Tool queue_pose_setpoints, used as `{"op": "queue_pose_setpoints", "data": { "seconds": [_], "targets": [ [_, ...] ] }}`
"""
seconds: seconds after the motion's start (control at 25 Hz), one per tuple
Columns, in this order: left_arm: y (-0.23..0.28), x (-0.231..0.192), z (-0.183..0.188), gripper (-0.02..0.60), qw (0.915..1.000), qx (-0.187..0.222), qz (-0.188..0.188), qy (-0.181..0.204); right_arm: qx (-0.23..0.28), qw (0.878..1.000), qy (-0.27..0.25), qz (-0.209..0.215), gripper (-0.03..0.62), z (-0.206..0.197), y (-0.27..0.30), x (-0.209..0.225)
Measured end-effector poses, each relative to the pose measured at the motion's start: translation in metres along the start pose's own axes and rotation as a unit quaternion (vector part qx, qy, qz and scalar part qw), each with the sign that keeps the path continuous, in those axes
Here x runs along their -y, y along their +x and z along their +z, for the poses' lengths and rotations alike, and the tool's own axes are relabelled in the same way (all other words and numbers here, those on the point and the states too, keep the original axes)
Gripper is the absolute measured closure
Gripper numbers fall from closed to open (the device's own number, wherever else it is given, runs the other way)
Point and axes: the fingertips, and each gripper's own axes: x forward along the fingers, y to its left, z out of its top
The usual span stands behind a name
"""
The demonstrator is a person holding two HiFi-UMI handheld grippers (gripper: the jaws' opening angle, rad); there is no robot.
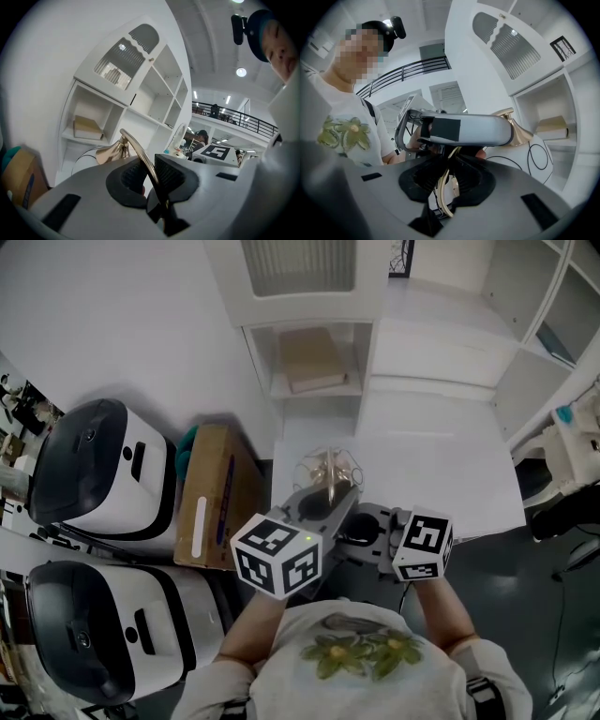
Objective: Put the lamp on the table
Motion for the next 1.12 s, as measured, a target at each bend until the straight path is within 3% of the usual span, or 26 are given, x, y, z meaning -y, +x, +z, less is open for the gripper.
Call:
{"op": "queue_pose_setpoints", "data": {
  "seconds": [1.12],
  "targets": [
    [0.033,-0.069,0.043,0.511,0.9999,-0.006,-0.009,0.011,-0.003,1.0,-0.007,-0.02,0.503,0.026,0.029,0.081]
  ]
}}
